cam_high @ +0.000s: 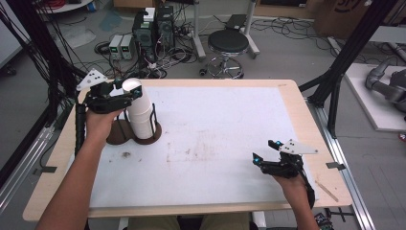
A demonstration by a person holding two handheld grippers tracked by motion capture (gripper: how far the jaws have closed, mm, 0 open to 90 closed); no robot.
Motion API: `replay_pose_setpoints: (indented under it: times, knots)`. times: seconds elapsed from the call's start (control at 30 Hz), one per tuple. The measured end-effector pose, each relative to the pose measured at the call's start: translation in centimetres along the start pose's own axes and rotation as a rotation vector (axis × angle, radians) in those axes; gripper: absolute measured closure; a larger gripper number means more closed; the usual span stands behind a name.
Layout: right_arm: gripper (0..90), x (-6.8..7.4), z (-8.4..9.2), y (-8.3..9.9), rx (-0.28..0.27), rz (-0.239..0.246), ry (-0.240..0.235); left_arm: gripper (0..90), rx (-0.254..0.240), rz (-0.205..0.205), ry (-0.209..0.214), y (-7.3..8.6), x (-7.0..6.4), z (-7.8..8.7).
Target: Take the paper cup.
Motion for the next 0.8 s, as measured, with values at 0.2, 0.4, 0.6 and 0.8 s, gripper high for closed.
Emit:
replay_pose_setpoints:
  times: [0.2,0.4,0.6,0.8]
  knots:
    - [19.1,0.1,0.0,0.0,0.003,-0.004,-0.002,34.4,-0.041,-0.002,-0.012,-1.8,-0.5,0.7]
    - [19.0,0.2,-0.1,-0.1,-0.001,-0.003,0.001,34.4,-0.095,-0.001,0.024,-4.1,-1.7,1.4]
    - [19.0,0.3,-0.2,-0.1,-0.003,-0.001,-0.007,34.4,-0.119,0.014,0.079,-5.4,-3.4,2.1]
    - [19.0,0.5,-0.2,-0.2,-0.002,-0.002,-0.011,34.4,-0.127,0.018,0.144,-6.1,-5.5,2.3]
Point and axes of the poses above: each handheld gripper's, and its own axes: z roughly backward along the jaws, y roughly out of its underside, x roughly to its left, the point moved 7 cm from there along -z, roughly forward along the jaws, and after that the axes turned 12 degrees about -x, right-handed, at the moved point
